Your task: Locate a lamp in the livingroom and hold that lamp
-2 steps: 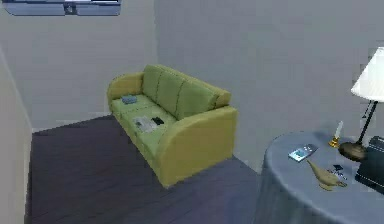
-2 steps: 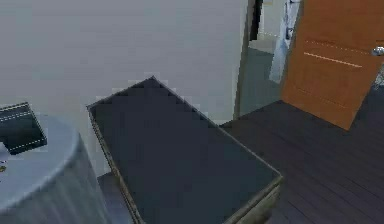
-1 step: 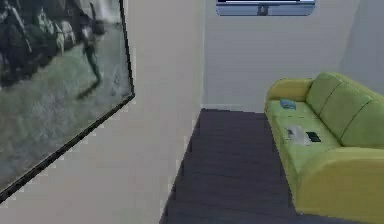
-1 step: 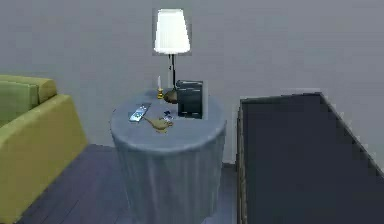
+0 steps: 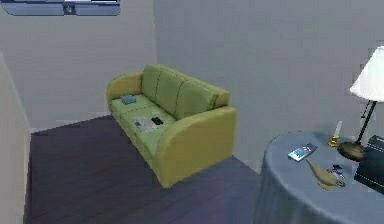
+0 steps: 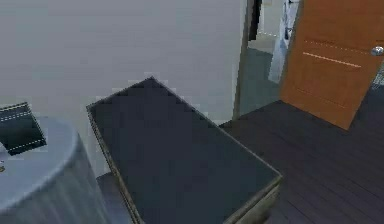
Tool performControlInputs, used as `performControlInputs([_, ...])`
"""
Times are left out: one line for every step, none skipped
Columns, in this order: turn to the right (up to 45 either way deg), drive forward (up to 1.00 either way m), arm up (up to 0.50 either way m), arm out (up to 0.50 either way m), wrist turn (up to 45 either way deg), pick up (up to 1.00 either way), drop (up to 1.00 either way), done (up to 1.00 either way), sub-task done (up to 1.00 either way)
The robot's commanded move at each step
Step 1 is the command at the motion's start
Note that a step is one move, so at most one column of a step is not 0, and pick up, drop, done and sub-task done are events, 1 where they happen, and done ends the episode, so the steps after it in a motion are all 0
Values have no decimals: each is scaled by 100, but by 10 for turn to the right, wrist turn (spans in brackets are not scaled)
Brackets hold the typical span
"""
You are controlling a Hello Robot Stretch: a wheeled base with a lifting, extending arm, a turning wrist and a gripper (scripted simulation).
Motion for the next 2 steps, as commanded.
performControlInputs([240,0,0,0,0,0,0,0,0])
performControlInputs([0,40,0,0,0,0,0,0,0])
